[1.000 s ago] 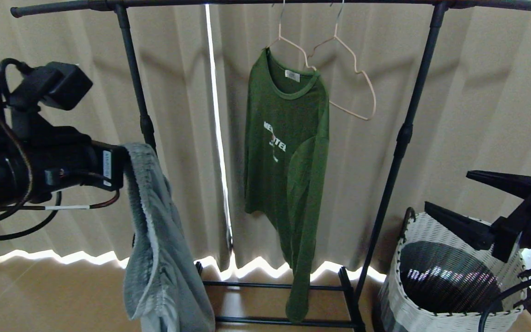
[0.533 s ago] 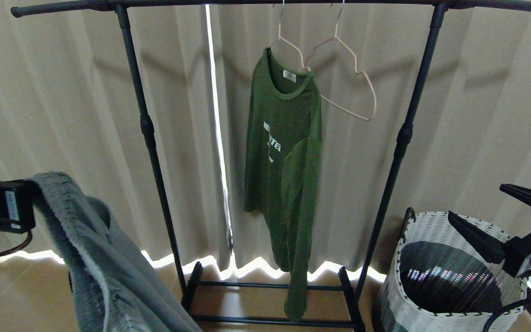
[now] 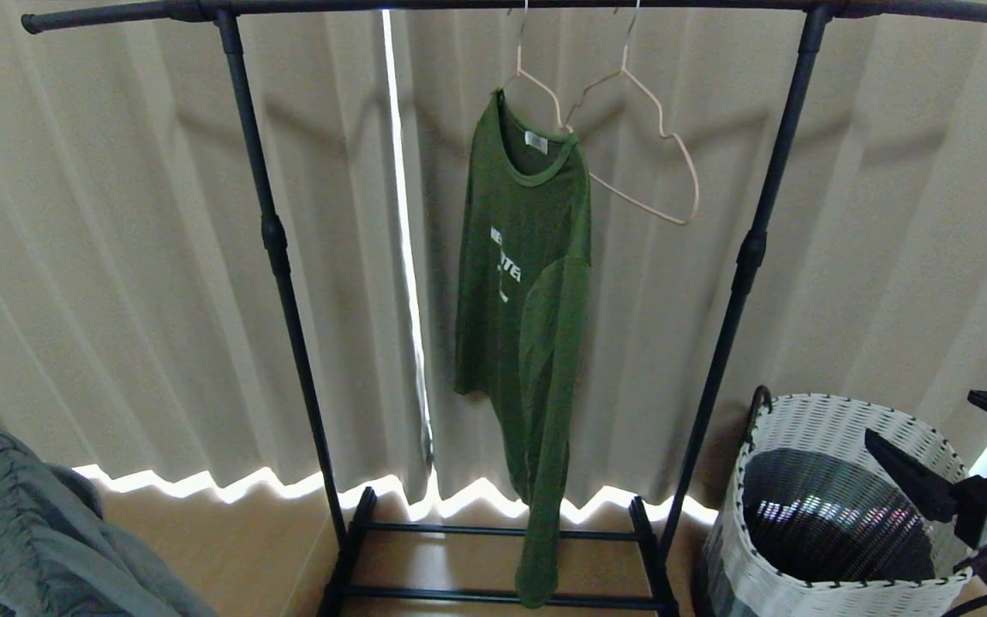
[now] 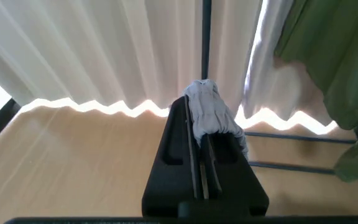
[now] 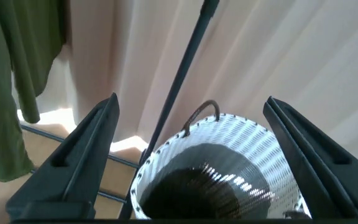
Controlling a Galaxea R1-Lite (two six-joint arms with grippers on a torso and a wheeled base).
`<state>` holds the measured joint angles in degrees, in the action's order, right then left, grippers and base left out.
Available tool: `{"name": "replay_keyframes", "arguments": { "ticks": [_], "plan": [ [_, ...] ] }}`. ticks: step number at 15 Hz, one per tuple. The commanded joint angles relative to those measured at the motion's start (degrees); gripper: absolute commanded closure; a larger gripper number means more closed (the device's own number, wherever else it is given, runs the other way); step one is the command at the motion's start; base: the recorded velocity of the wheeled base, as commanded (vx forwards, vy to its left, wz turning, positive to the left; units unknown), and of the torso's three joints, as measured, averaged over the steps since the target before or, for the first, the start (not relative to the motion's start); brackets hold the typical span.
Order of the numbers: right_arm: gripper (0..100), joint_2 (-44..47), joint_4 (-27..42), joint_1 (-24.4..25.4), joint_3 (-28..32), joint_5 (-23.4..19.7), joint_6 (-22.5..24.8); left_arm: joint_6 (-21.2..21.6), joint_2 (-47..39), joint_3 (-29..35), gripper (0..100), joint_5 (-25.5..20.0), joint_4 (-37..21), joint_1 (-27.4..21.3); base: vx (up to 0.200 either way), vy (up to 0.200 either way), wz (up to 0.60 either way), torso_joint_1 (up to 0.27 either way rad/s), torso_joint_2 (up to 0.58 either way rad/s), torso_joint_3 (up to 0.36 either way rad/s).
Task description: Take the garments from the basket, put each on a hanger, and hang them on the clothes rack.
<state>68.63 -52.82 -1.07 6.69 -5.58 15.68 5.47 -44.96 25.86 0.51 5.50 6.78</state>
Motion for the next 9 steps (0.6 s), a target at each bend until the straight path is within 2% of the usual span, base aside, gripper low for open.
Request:
{"name": "replay_keyframes", "arguments": {
  "ticks": [1,3,9],
  "plan": [
    [0,-1.40,0.09,-0.33,-1.59,0.05,0.06,-1.34,4.62,-2.83,100,-2.53,0.04,-0.01,0.000,0.000,0.00,0.000,0.00,0.000],
    [0,-1.75,0.18,-0.77,-2.21,0.13,-0.03,-1.61,6.46,-4.59,100,-5.79,0.04,0.08,0.000,0.000,0.00,0.000,0.00,0.000],
    [0,-5.79,0.61,-1.65,-4.67,0.05,0.06,-1.43,6.37,-4.59,100,-6.05,1.27,-0.45,0.000,0.000,0.00,0.000,0.00,0.000]
  ]
}}
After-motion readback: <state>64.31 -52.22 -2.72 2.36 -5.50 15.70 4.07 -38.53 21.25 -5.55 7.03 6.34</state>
